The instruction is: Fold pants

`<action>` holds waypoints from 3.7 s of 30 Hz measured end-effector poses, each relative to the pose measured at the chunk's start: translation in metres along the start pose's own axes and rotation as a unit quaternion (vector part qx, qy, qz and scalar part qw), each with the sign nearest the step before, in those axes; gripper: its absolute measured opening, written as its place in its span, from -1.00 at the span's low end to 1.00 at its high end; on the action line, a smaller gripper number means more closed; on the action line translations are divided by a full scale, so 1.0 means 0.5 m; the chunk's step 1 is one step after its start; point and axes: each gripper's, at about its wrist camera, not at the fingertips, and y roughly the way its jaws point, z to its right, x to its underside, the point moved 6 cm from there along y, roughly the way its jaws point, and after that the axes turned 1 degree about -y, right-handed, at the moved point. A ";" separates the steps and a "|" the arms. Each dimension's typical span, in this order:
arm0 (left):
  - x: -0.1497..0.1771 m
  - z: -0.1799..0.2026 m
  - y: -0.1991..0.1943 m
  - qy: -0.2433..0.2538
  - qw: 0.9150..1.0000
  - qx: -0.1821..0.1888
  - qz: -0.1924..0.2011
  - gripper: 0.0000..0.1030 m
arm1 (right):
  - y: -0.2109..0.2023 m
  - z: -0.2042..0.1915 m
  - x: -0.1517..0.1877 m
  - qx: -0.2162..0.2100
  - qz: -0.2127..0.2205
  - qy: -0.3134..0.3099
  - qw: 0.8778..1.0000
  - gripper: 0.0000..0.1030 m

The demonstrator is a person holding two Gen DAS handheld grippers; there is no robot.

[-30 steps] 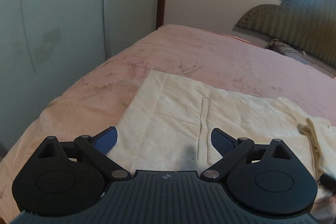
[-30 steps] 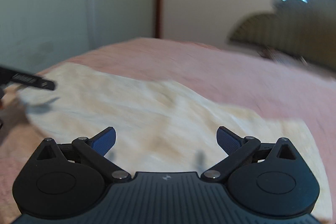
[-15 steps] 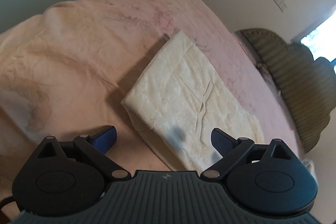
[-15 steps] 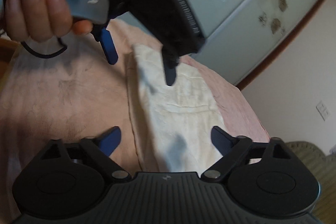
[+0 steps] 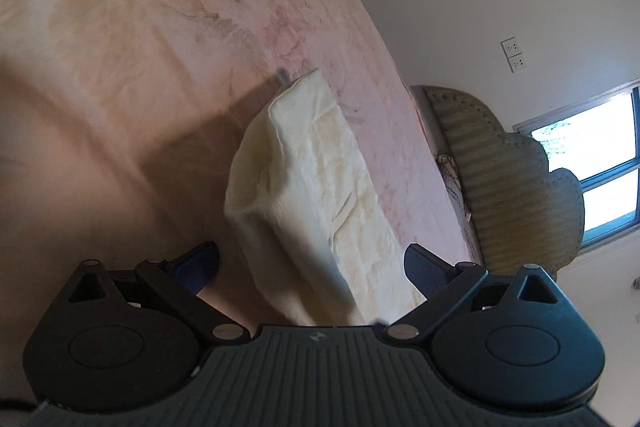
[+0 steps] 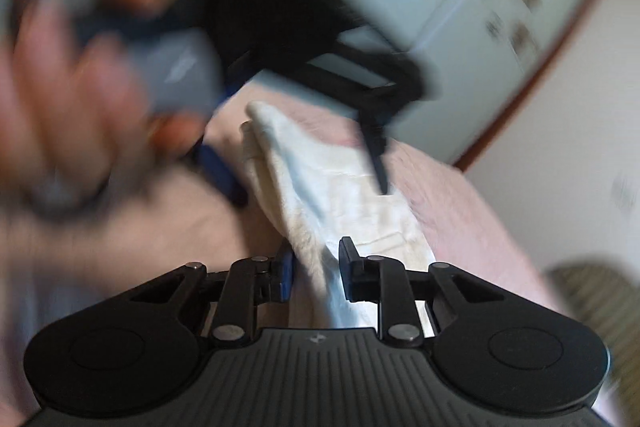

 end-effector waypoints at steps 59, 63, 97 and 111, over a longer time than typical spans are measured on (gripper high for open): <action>0.727 0.624 0.300 0.520 0.851 0.066 -0.021 -0.36 | -0.383 0.501 0.425 0.069 0.018 0.297 0.952 -0.16; 0.755 0.614 0.324 0.522 0.850 0.062 -0.037 -0.33 | -0.388 0.502 0.465 0.073 0.004 0.310 0.948 -0.16; 0.519 0.537 0.248 0.424 0.900 0.057 -0.082 0.42 | -0.529 0.474 0.544 0.205 0.021 0.493 0.846 0.28; 0.396 0.245 0.078 0.490 0.869 -0.035 -0.056 0.43 | -0.375 0.220 0.333 0.063 -0.033 0.175 0.982 0.43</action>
